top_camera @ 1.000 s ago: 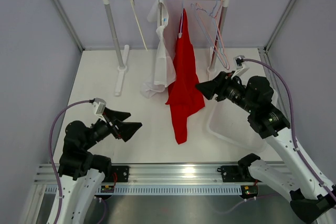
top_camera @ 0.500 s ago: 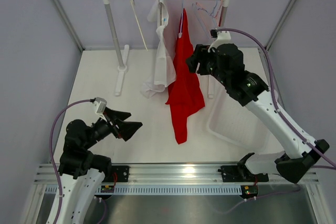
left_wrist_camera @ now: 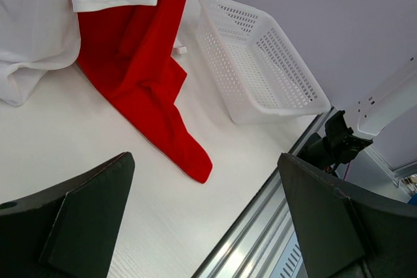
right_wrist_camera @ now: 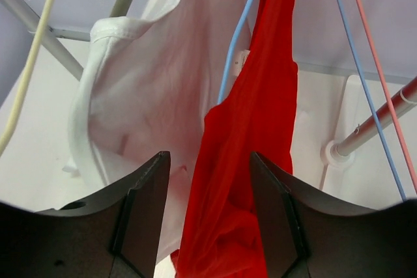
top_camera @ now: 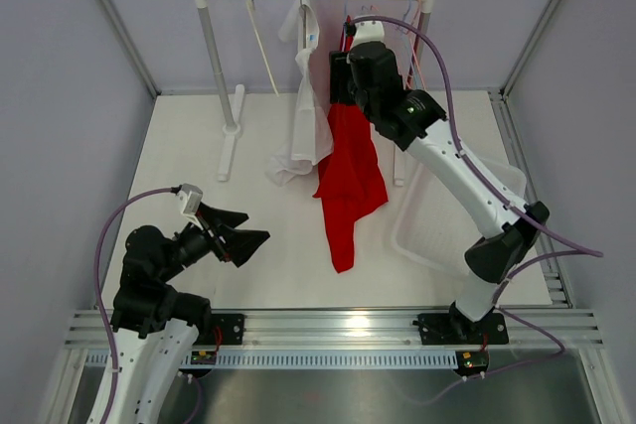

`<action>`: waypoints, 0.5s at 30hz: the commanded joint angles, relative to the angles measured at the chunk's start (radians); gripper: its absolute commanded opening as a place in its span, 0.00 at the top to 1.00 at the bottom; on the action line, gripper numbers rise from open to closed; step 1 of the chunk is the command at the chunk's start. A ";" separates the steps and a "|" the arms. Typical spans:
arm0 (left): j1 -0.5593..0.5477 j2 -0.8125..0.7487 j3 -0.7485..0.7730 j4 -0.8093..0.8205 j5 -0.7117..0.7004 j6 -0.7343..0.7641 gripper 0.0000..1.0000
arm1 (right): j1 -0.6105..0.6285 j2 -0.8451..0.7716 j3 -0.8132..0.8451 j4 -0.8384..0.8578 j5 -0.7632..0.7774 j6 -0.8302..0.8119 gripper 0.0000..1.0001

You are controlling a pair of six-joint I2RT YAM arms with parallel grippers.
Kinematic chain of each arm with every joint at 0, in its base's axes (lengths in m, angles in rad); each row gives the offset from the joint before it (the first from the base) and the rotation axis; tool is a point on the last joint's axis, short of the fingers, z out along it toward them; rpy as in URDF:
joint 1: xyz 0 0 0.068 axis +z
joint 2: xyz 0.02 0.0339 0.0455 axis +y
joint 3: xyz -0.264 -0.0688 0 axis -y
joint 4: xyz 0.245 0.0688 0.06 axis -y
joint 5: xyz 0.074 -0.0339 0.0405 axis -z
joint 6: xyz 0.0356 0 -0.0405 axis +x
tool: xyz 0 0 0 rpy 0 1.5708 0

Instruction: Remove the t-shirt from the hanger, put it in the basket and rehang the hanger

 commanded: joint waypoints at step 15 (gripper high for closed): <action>0.005 0.003 -0.002 0.024 0.032 -0.008 0.01 | 0.011 0.130 0.122 -0.047 0.150 -0.084 1.00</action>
